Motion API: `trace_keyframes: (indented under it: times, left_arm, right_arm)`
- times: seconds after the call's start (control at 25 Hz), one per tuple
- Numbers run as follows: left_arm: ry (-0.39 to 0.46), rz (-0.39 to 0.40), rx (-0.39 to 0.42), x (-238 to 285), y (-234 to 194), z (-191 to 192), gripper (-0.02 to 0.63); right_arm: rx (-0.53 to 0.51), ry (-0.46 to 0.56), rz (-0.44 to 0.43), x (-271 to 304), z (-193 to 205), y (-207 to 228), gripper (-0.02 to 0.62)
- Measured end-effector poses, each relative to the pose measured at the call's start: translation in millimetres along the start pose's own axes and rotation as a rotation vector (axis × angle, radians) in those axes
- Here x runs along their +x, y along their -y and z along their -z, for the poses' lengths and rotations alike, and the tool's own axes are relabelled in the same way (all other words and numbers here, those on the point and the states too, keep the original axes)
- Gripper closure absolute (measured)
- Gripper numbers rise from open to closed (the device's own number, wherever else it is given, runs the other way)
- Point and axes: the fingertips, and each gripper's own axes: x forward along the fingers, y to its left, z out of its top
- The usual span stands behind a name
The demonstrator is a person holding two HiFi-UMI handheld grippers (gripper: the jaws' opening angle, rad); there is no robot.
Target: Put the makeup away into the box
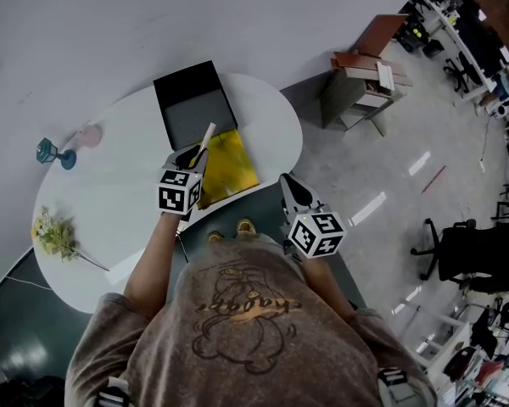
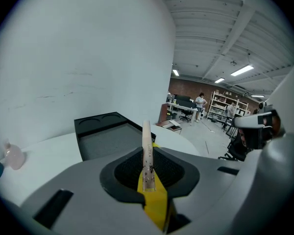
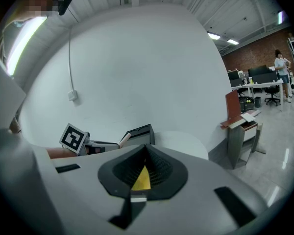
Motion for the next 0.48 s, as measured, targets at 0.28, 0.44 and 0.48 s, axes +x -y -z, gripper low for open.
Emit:
trace_keyframes:
  times: [0.28, 0.44, 0.48]
  left_arm:
    - [-0.112, 0.071, 0.067, 22.2, 17.6, 19.4, 0.528]
    - [-0.171, 0.089, 0.094, 36.6, 23.1, 33.9, 0.528]
    - [-0.183, 0.091, 0.095, 39.8, 23.7, 36.7, 0.528]
  right_arm:
    - [0.007, 0.006, 0.020, -8.2, 0.8, 4.5, 0.592]
    - [0.012, 0.007, 0.031, -11.5, 3.8, 7.3, 0.592]
    - [0.013, 0.008, 0.034, -12.4, 4.3, 8.0, 0.592]
